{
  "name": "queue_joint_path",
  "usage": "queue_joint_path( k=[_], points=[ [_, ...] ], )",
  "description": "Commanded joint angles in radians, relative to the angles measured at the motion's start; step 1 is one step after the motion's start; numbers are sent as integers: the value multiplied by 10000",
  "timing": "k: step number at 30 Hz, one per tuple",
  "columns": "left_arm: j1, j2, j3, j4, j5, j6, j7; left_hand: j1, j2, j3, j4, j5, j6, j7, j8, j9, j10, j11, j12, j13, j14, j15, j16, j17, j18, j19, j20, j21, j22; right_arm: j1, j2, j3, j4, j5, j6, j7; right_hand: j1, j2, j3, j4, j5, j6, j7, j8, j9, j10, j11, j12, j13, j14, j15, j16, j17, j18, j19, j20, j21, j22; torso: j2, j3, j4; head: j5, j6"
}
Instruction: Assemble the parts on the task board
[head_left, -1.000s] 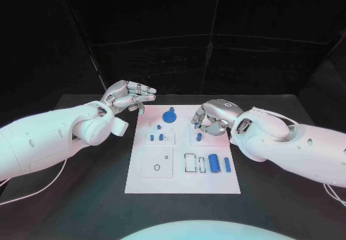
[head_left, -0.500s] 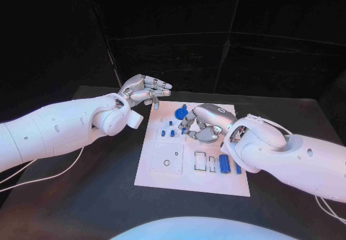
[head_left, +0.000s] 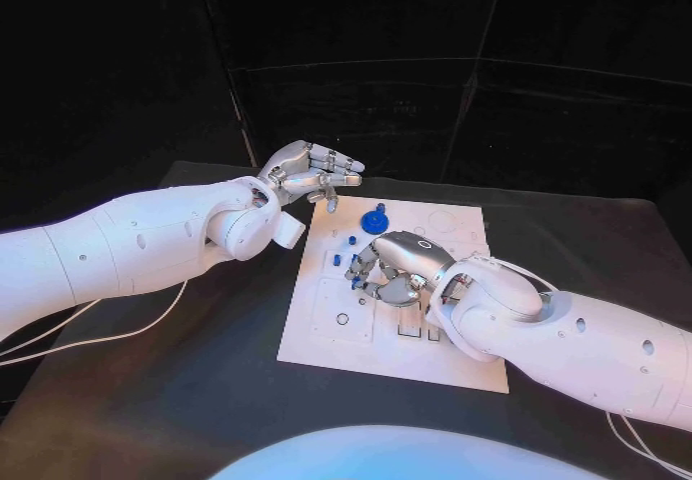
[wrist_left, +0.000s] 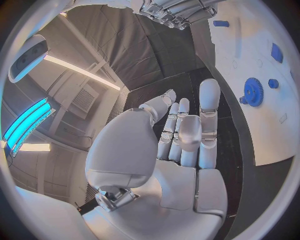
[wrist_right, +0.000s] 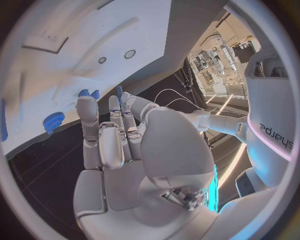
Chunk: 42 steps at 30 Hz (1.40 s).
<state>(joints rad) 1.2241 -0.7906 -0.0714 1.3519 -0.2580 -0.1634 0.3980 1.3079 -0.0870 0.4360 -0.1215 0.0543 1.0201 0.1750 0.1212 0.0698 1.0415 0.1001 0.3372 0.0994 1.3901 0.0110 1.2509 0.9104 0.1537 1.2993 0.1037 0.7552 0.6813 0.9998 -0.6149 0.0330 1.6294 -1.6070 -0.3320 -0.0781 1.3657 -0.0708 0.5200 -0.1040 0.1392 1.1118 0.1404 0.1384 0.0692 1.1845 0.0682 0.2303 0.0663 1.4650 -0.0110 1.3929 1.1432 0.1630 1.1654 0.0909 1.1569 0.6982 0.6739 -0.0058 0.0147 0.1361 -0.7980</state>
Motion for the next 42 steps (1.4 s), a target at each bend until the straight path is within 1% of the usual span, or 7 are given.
queue_joint_path(
  k=[1, 10, 14, 19, 23, 30, 42],
  points=[
    [17, 25, 7, -5, 52, 23, -23, -105, 18, -28, -4, -19, -39, -3, 49, -13, -63, 4, 57, 9, -64, -12, -32, -9, 188, -41, 6, -36, -9, -9, 89, 7, -161, -388, 209, 138, -88, 3, 64, 8, -10, -16, 53, -49, -7, -3, 26, -37, -7, 351, -13, 47, 9, -62, 15, -2, 38, -16, -2, -5, 8, 81, -82],
    [19, 72, 8, -19, 52, 41, -55, -115, 42, -30, 7, -16, -38, -2, 66, -9, -72, 3, 87, 18, -56, -9, -16, 10, 183, -30, 12, -9, 22, -73, 280, -11, -438, -494, 440, 65, -103, 7, 70, 11, -17, -27, 61, -66, -9, -12, 36, -57, -7, 347, -6, 42, -9, -63, 12, 4, 43, -12, -3, 2, -2, 203, -230],
    [23, 66, 8, -6, 52, 39, -55, -115, 42, -30, 7, -16, -38, -2, 66, -9, -72, 3, 87, 18, -56, -9, -16, 10, 183, -30, 12, -9, 22, -100, 272, -21, -477, -526, 539, 9, -108, 9, 71, 13, -22, -26, 63, -69, -9, -12, 38, -61, -6, 349, -4, 46, -1, -62, 7, 6, 41, -19, 5, -12, 3, 246, -271],
    [32, 50, 8, 7, 52, 34, -68, -116, 57, -28, 12, -17, -37, -1, 74, -7, -77, 3, 101, 22, -55, -8, -12, 11, 184, -28, 14, -7, 25, -124, 260, -44, -544, -560, 601, -14, -123, 1, 65, 15, -30, -26, 66, -76, -9, -13, 41, -69, -5, 343, 0, 35, -31, -61, -1, 10, 39, -27, -2, -2, 0, 278, -324],
    [41, 47, 8, 22, 52, 40, -75, -116, 57, -28, 12, -17, -37, -1, 74, -7, -77, 3, 101, 22, -55, -8, -12, 11, 184, -28, 14, -7, 25, -134, 254, -57, -597, -568, 650, -29, -132, -3, 61, 17, -31, -24, 67, -78, -8, -13, 43, -74, -5, 343, 2, 34, -33, -60, -8, 12, 36, -36, 4, -13, 32, 274, -335],
    [50, 49, 9, 31, 52, 46, -82, -116, 57, -28, 12, -17, -37, -1, 74, -7, -77, 3, 101, 22, -55, -8, -12, 11, 184, -28, 14, -7, 25, -158, 247, -79, -640, -573, 780, -37, -132, -3, 61, 17, -31, -24, 67, -78, -8, -13, 43, -74, -5, 343, 2, 34, -33, -60, -8, 12, 36, -36, -13, -4, -3, 328, -371],
    [53, 76, 9, 8, 52, 61, -101, -122, 58, -32, 15, -18, -44, 2, 77, -7, -89, 6, 111, 24, -63, -7, -23, -16, 188, -33, 16, -26, 5, -192, 234, -106, -664, -573, 988, -9, -156, 2, 55, 28, -37, -8, 65, -81, -5, 1, 42, -81, 0, 343, 6, 38, -30, -65, 0, 18, 53, -5, -6, 4, -1, 306, -409]
  ],
)
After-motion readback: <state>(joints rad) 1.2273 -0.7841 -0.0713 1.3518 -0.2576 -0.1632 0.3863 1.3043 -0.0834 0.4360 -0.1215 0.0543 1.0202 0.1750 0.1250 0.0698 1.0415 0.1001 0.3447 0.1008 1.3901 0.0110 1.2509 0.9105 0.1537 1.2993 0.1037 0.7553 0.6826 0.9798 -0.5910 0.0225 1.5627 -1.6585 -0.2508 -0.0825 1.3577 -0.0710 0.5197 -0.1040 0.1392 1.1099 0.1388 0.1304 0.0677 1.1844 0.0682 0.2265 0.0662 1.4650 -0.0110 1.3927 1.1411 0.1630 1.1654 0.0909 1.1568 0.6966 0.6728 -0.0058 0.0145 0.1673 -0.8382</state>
